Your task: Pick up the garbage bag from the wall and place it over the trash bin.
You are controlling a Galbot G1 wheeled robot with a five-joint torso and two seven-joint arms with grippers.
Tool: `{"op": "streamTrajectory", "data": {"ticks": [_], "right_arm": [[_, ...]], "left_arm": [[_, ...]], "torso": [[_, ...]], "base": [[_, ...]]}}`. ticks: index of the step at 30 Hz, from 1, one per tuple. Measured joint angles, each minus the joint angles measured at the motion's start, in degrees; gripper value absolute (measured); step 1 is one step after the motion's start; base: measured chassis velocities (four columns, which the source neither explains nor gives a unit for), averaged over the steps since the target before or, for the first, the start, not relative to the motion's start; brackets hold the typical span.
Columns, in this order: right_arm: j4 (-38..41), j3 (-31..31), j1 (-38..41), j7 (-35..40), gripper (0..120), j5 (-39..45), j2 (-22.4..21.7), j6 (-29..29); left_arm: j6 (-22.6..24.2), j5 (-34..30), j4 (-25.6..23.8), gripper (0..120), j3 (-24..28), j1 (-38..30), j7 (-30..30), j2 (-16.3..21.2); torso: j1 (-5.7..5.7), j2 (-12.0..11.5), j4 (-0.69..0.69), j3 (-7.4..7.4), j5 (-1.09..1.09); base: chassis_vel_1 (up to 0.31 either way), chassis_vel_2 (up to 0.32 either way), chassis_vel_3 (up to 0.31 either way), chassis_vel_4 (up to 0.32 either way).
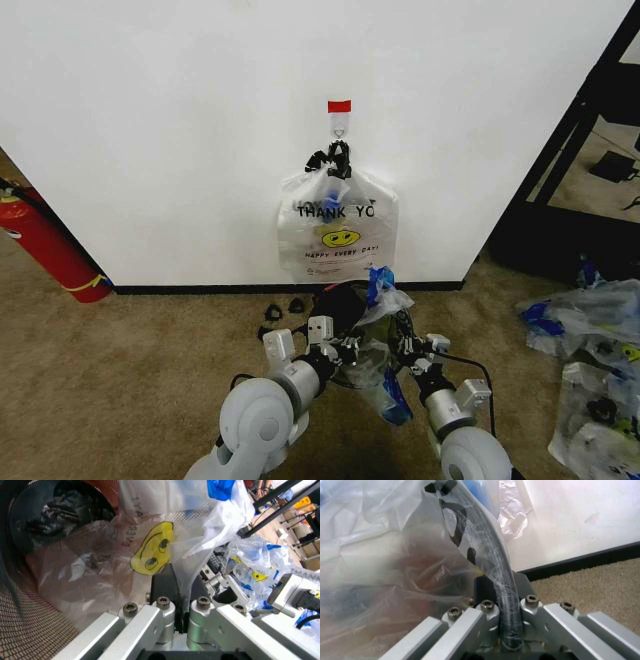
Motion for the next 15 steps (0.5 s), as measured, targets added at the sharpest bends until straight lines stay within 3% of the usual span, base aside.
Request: {"op": "streamTrajectory", "data": {"ticks": [4,9,15], "right_arm": [[-0.10,0.05,0.03,0.00,0,0.00,-0.19,0.04],[-0.22,0.60,-0.08,-0.01,0,-0.04,-0.92,0.00],[0.31,1.33,-0.53,-1.82,0,1.14,-1.97,-0.77]], "left_arm": [[0.01,1.10,-0.06,0,0.07,-0.08,0.88,0.52],[0.00,2.50,-1.22,0,-0.21,-1.94,1.90,4.33],[-0.15,3.28,-2.36,0,-1.19,-6.61,3.99,13.88]], "torso": [[0.00,0.00,0.00,0.00,0.00],[0.00,0.00,0.00,0.00,0.00],[0.00,0.00,0.00,0.00,-0.01]], "base": [[0.000,0.000,0.000,0.000],[0.000,0.000,0.000,0.000],[0.000,0.000,0.000,0.000]]}}
